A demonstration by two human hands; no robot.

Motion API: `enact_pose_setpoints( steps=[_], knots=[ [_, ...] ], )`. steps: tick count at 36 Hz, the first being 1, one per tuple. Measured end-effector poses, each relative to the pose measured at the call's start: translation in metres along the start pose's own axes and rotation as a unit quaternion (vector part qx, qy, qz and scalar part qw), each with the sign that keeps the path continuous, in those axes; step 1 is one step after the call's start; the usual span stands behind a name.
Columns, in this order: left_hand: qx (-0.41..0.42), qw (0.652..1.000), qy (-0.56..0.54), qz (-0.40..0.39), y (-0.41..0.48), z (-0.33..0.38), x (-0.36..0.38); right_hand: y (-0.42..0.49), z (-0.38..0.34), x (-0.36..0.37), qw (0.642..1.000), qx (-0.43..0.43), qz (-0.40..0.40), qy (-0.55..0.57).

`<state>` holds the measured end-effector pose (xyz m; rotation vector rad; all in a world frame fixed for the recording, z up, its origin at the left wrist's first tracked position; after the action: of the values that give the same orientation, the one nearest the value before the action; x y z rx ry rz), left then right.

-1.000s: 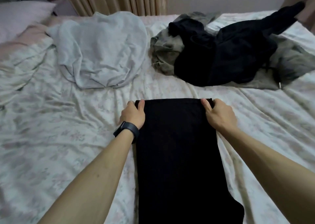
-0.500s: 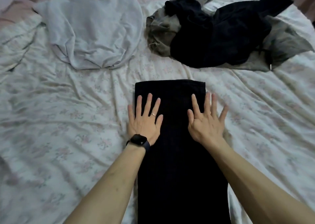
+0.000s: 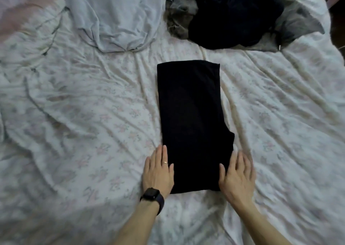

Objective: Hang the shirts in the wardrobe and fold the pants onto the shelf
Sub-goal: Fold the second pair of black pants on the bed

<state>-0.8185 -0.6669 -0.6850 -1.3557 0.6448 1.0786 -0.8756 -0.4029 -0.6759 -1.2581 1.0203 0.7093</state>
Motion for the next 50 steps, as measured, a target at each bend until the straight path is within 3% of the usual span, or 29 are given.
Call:
enact_pose_setpoints(
  steps=[4, 8, 12, 16, 22, 24, 27, 29, 39, 47, 50],
  knots=[
    [-0.122, 0.981, -0.153, 0.006, -0.038, -0.001, 0.001, -0.031, 0.025, -0.009, 0.993, 0.069, -0.017, 0.089],
    [-0.233, 0.899, -0.37, -0.015, -0.059, 0.003, 0.02, -0.047, 0.037, 0.009, 0.966, 0.097, -0.102, 0.217],
    [-0.27, 0.881, -0.389, -0.021, -0.066, -0.004, 0.022, -0.048, 0.044, 0.02, 0.929, 0.138, -0.115, 0.325],
    [-0.269, 0.898, -0.344, -0.052, -0.066, -0.01, 0.027, -0.038, 0.048, 0.039, 0.887, 0.189, -0.153, 0.392],
    [-0.243, 0.879, -0.404, -0.072, -0.079, -0.016, 0.047, -0.039, 0.055, 0.052, 0.831, 0.218, -0.19, 0.475],
    [-0.225, 0.859, -0.459, -0.035, -0.084, -0.019, 0.042, -0.043, 0.054, 0.044, 0.832, 0.205, -0.191, 0.478],
    [-0.224, 0.831, -0.508, 0.03, -0.097, -0.022, 0.023, -0.048, 0.052, 0.018, 0.874, 0.156, -0.149, 0.436],
    [-0.234, 0.818, -0.522, 0.061, -0.117, -0.021, 0.012, -0.064, 0.057, 0.004, 0.879, 0.138, -0.14, 0.434],
    [-0.212, 0.796, -0.547, 0.15, -0.242, 0.014, -0.038, -0.19, 0.119, -0.034, 0.814, 0.151, -0.146, 0.542],
    [-0.215, 0.745, -0.614, 0.149, -0.341, 0.024, -0.001, -0.279, 0.17, -0.02, 0.82, 0.154, -0.151, 0.53],
    [-0.225, 0.74, -0.623, 0.117, -0.36, 0.023, 0.018, -0.296, 0.181, 0.006, 0.782, 0.199, -0.19, 0.559]
  ],
)
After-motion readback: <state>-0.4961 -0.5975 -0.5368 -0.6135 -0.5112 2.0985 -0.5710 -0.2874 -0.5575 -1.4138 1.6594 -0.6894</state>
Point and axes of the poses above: each hand's wrist, its own y-axis towards the middle knuckle, its own x-axis out of the palm, z = x × y, the point moved 10 cm from there along y, towards the middle knuckle, and after that the axes turned 8 degrees about x, right-handed, at the moved point
